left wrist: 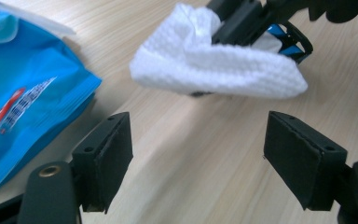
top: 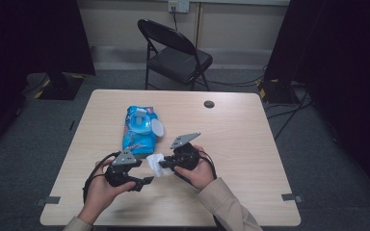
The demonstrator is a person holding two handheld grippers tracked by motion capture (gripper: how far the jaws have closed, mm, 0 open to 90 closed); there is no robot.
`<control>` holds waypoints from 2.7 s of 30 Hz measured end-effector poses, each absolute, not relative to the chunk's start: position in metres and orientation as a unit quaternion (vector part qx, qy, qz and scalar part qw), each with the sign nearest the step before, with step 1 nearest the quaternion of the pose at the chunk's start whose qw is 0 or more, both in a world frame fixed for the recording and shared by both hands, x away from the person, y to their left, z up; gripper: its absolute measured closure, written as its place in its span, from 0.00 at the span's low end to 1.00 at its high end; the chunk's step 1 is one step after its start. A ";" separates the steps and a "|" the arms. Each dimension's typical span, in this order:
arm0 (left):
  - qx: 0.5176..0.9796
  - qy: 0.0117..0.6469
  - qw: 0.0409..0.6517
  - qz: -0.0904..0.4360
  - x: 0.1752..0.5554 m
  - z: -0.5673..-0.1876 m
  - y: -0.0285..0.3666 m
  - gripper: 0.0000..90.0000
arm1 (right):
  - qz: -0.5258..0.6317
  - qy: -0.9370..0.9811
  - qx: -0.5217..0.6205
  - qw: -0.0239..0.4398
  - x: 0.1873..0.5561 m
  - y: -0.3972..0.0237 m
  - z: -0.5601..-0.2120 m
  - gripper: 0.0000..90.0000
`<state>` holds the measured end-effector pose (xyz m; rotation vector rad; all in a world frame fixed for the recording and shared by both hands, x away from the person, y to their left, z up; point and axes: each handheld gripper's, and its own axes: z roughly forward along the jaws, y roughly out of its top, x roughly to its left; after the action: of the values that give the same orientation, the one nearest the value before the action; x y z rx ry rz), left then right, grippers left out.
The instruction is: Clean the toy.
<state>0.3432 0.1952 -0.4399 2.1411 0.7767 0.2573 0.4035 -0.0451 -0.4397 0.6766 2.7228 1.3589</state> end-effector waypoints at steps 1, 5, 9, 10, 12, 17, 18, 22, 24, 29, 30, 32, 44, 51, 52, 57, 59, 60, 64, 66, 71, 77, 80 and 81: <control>0.848 0.312 0.417 0.100 0.342 -0.440 0.199 0.26 | 0.435 0.875 0.214 0.010 0.402 -0.041 -0.442 0.86; 0.838 0.319 0.429 0.106 0.338 -0.438 0.213 0.25 | 0.426 0.883 0.198 -0.001 0.396 -0.027 -0.450 0.86; 0.835 0.324 0.431 0.108 0.334 -0.437 0.223 0.25 | 0.422 0.887 0.186 -0.009 0.391 -0.012 -0.456 0.85; 0.834 0.324 0.433 0.109 0.333 -0.437 0.225 0.26 | 0.423 0.887 0.183 -0.011 0.390 -0.009 -0.457 0.84; 0.832 0.327 0.435 0.108 0.333 -0.437 0.226 0.27 | 0.420 0.890 0.177 -0.014 0.389 -0.002 -0.459 0.83; 0.834 0.324 0.433 0.109 0.333 -0.439 0.230 0.28 | 0.412 0.897 0.160 -0.012 0.386 0.008 -0.466 0.74; 0.833 0.325 0.434 0.108 0.334 -0.439 0.230 0.29 | 0.408 0.899 0.157 -0.009 0.386 0.009 -0.466 0.71; 0.835 0.325 0.429 0.110 0.335 -0.442 0.232 0.31 | 0.405 0.901 0.154 -0.002 0.387 0.003 -0.465 0.62; 0.837 0.324 0.428 0.106 0.335 -0.443 0.231 0.32 | 0.413 0.896 0.163 -0.004 0.388 -0.003 -0.462 0.56; 0.847 0.310 0.419 0.102 0.337 -0.449 0.220 0.35 | 0.421 0.889 0.179 0.017 0.392 -0.020 -0.453 0.46; 0.849 0.307 0.417 0.102 0.338 -0.450 0.219 0.36 | 0.428 0.883 0.190 0.021 0.394 -0.026 -0.451 0.44; 0.854 0.301 0.411 0.100 0.339 -0.453 0.213 0.36 | 0.431 0.878 0.207 0.031 0.398 -0.035 -0.448 0.40; 0.872 0.284 0.389 0.086 0.346 -0.474 0.195 0.51 | 0.373 0.885 0.265 0.080 0.407 -0.070 -0.464 0.28; 0.875 0.280 0.386 0.081 0.348 -0.480 0.194 0.53 | 0.354 0.888 0.279 0.089 0.412 -0.074 -0.474 0.24; 0.875 0.281 0.386 0.079 0.348 -0.480 0.194 0.53 | 0.350 0.890 0.280 0.086 0.413 -0.074 -0.475 0.24; 0.875 0.281 0.387 0.077 0.349 -0.481 0.195 0.53 | 0.338 0.894 0.282 0.083 0.415 -0.070 -0.483 0.22; 0.875 0.281 0.387 0.076 0.349 -0.482 0.195 0.53 | 0.335 0.895 0.282 0.082 0.416 -0.069 -0.486 0.22; 0.875 0.281 0.387 0.076 0.349 -0.482 0.195 0.53 | 0.333 0.895 0.283 0.082 0.417 -0.068 -0.488 0.22; 0.877 0.280 0.384 0.076 0.349 -0.483 0.195 0.52 | 0.326 0.897 0.289 0.077 0.419 -0.067 -0.491 0.24; 0.877 0.278 0.384 0.077 0.349 -0.483 0.195 0.52 | 0.320 0.900 0.286 0.078 0.420 -0.066 -0.492 0.24; 0.876 0.279 0.385 0.076 0.349 -0.482 0.194 0.52 | 0.317 0.901 0.283 0.086 0.419 -0.062 -0.492 0.26; 0.877 0.279 0.385 0.077 0.349 -0.481 0.195 0.52 | 0.314 0.902 0.282 0.094 0.417 -0.061 -0.493 0.27; 0.875 0.279 0.388 0.079 0.349 -0.480 0.195 0.52 | 0.314 0.902 0.282 0.095 0.417 -0.061 -0.493 0.27; 0.874 0.279 0.389 0.079 0.349 -0.480 0.195 0.52 | 0.314 0.902 0.283 0.095 0.417 -0.061 -0.493 0.27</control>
<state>0.3488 0.1951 -0.4805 2.2230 0.7107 0.1998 0.4171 -0.0614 -0.4926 0.8377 2.6731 0.9303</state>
